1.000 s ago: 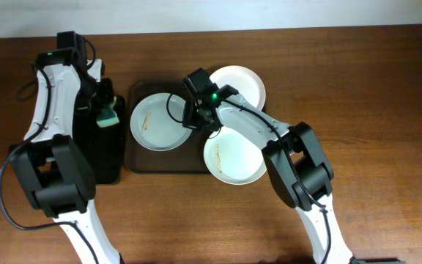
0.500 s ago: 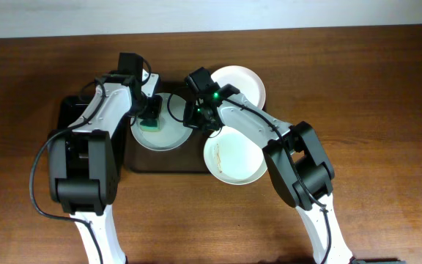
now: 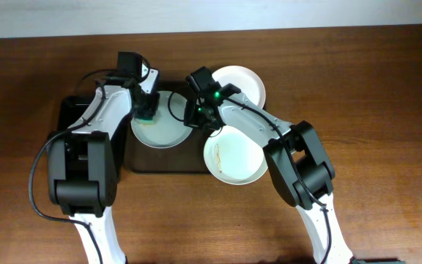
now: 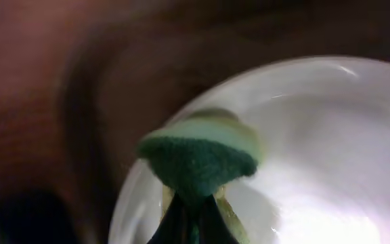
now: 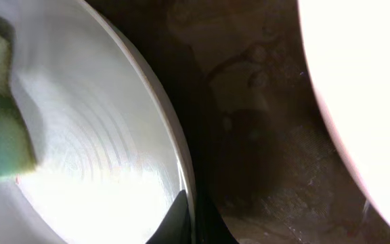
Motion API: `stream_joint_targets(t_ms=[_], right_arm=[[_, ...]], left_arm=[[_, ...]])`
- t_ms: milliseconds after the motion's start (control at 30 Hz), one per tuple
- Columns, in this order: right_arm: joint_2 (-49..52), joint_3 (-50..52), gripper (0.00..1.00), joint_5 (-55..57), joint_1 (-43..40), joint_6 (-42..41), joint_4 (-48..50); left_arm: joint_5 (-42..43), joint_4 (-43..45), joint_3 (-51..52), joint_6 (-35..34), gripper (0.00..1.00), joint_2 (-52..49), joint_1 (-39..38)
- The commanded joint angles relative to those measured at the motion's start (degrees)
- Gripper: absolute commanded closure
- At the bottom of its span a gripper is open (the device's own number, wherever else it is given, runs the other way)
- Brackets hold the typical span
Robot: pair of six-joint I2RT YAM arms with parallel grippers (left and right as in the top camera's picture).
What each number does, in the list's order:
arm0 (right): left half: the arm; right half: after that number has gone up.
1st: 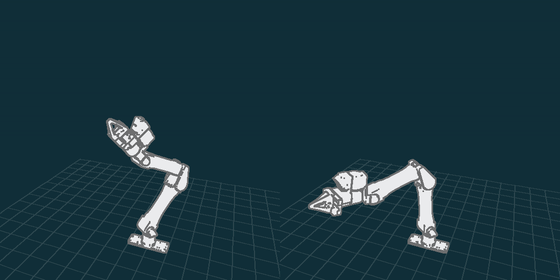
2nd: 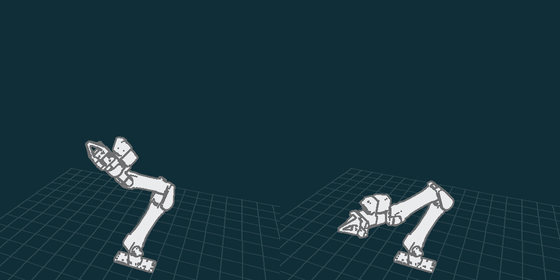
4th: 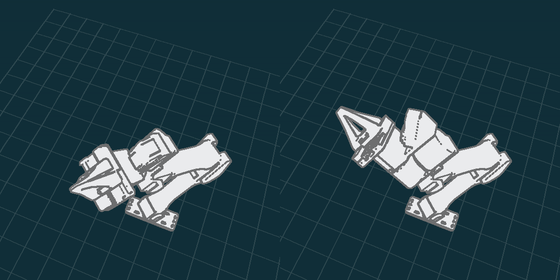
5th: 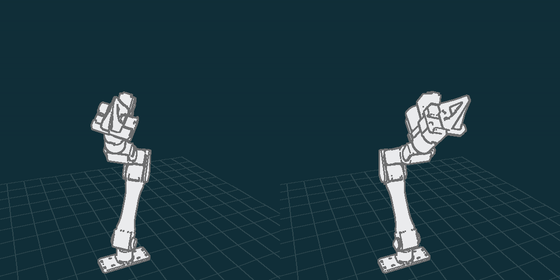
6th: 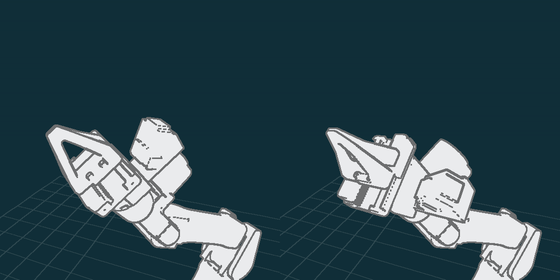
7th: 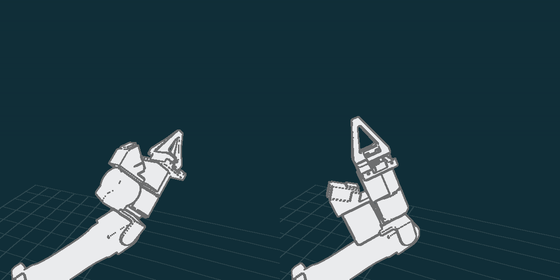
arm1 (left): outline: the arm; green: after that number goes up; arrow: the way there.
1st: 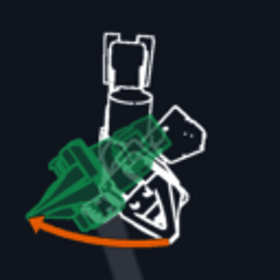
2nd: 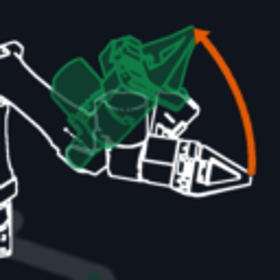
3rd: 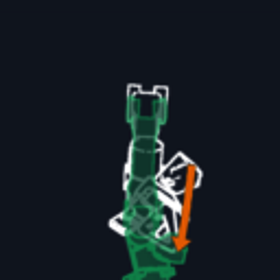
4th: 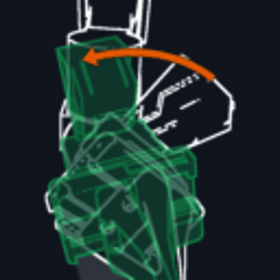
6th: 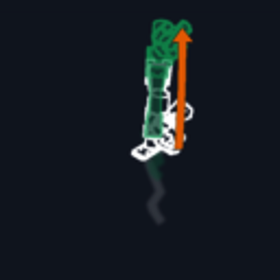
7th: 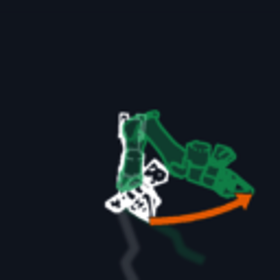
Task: Clean dirty plates on tray and stack at the side
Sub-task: 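Scrub the held plate's surface with the sponge in the left gripper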
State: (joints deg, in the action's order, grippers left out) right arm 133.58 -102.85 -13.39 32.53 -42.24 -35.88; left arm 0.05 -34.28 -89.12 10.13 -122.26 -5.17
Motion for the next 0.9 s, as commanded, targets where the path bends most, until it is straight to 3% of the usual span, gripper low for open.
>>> stream_joint_targets(t_ms=[0,100,200,333,433,533,600,667,733,867], right_arm=[[1.18,-0.46,0.96,0.5,-0.33,-0.2,-0.28],[1.18,-0.46,0.96,0.5,-0.33,-0.22,-0.24],[1.18,-0.46,0.96,0.46,-0.33,-0.22,-0.07],[1.18,-0.46,0.96,0.24,-0.33,-0.22,-0.09],[1.18,-0.46,0.96,0.26,-0.33,-0.22,-0.09],[1.18,-0.46,0.96,0.28,-0.33,-0.2,-0.09],[1.18,-0.46,0.96,0.31,-0.33,-0.2,-0.07],[1.18,-0.46,0.96,0.28,-0.33,-0.2,0.11],[1.18,-0.46,0.96,0.26,-0.33,-0.2,0.13],[1.18,-0.46,0.96,0.24,-0.33,-0.2,0.13]], left_arm=[[-10.16,-0.5,0.39,-4.55,0.99,0.33,0.2],[-2.38,-11.54,0.39,-4.04,0.99,0.35,-1.11],[9.09,-18.43,0.39,6.16,0.99,0.35,-2.67],[11.32,-15.43,0.39,9.2,0.99,0.35,-3.82],[-1.01,-4.24,1.49,-0.76,0.99,0.24,-3.78],[-7.15,4.04,2.99,-2.01,0.99,0.15,-3.61],[-18.43,3.32,2.99,-9.35,0.99,0.13,-3.63],[-22.38,0.66,2.99,-12.81,0.99,0.13,-3.63],[-17.99,-4.04,2.99,-12.55,0.99,0.13,-3.67],[4.81,-11.8,2.99,1.14,0.99,0.13,-3.67]])
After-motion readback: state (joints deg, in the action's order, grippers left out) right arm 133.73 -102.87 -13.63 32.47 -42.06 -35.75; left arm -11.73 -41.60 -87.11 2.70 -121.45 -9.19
